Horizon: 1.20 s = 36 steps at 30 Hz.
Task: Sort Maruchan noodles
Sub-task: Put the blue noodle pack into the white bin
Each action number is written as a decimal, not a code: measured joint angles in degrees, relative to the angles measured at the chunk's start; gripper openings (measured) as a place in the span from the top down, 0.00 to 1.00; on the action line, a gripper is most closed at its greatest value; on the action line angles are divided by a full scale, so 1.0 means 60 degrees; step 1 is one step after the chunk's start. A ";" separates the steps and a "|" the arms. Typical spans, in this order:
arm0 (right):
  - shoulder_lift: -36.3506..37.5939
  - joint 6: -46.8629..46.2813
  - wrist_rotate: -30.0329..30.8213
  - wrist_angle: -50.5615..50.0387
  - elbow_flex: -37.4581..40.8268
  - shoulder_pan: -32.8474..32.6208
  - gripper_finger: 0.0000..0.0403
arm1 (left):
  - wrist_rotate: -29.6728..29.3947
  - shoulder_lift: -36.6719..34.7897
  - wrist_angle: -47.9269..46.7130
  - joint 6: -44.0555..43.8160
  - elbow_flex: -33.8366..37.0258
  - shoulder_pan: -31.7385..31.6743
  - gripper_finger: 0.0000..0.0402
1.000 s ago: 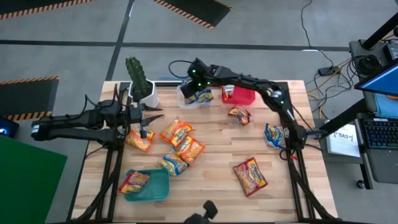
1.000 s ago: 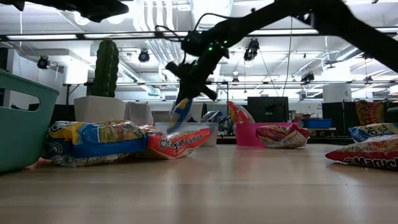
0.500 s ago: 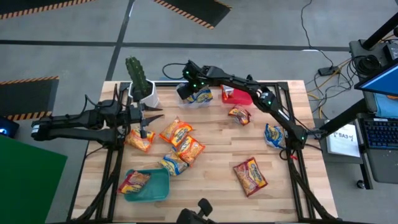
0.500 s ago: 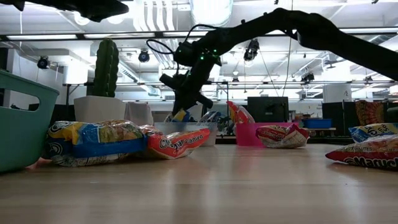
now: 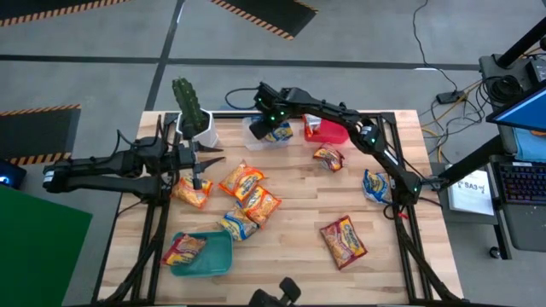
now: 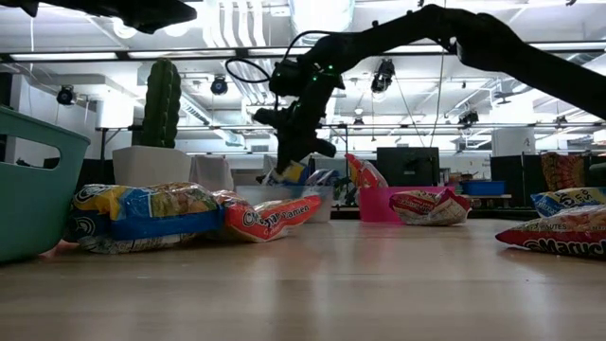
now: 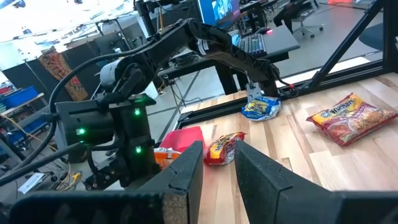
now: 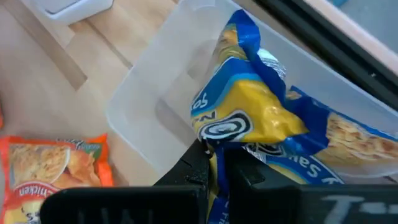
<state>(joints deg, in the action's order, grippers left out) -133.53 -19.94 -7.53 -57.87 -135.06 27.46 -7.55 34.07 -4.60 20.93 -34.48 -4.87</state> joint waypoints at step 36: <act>-0.0248 0.0062 0.0258 0.3049 0.0044 -0.0739 0.73 | 0.0001 0.0575 0.0372 0.0190 0.0000 -0.0003 0.81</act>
<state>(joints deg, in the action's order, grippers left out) -135.02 -19.57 -5.98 -39.57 -134.80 23.03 -7.54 37.52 -2.37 22.07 -34.48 -4.89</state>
